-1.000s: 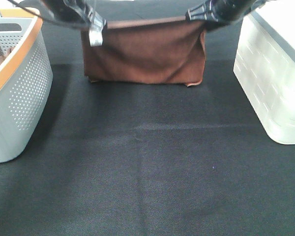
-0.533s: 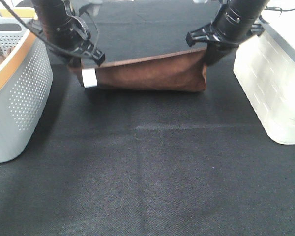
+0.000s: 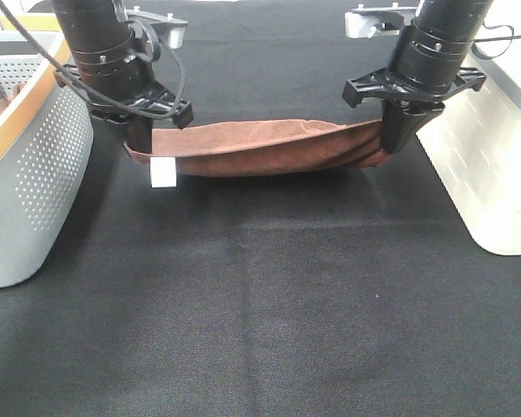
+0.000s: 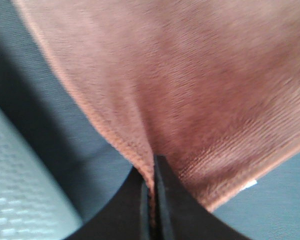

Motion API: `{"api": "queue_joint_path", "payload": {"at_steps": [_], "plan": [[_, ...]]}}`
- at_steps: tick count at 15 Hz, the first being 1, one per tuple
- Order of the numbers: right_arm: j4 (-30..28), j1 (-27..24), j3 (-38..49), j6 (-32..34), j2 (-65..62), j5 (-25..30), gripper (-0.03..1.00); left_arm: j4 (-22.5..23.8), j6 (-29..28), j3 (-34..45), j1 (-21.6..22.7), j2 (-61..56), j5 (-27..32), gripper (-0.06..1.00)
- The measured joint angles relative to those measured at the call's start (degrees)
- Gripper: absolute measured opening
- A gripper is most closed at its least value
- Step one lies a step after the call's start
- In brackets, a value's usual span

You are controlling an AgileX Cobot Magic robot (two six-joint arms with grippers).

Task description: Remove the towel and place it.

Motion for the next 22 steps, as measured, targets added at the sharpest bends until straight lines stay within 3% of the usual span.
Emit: {"api": "queue_joint_path", "payload": {"at_steps": [3, 12, 13, 14, 15, 16, 17, 19, 22], "plan": [[0.00, 0.00, 2.69, -0.23, -0.06, 1.83, 0.00, -0.74, 0.00, 0.40, 0.00, -2.58, 0.11, 0.00], [4.30, 0.00, 9.22, -3.04, -0.06, 2.81, 0.00, -4.58, -0.06, 14.27, 0.00, -4.98, 0.23, 0.00], [4.24, 0.00, 9.80, -3.15, -0.06, 2.86, 0.05, -5.21, -0.11, 14.50, 0.00, -4.98, 0.23, 0.01], [4.24, 0.00, 9.91, -3.21, -0.06, 3.09, 0.10, -5.21, -0.52, 14.50, 0.00, -5.04, 0.23, 0.07], [4.24, 0.00, 9.91, -3.21, -0.06, 3.09, 0.18, -5.21, -1.09, 14.50, 0.00, -5.04, 0.23, 0.18], [4.24, 0.00, 9.91, -3.27, -0.06, 3.09, 0.35, -5.21, -1.32, 14.50, 0.00, -5.04, 0.23, 0.41], [4.24, 0.00, 9.91, -3.27, -0.06, 3.09, 0.35, -5.21, -1.32, 14.50, 0.00, -5.04, 0.23, 0.41], [4.30, 0.00, 9.91, -3.27, -0.06, 3.09, 0.52, -5.21, -1.32, 14.50, 0.00, -5.04, 0.29, 0.65], [4.41, 0.00, 9.91, -3.21, -0.92, 3.09, 0.59, -5.21, -1.32, 14.50, 0.00, -5.67, 0.29, 0.72]]}}
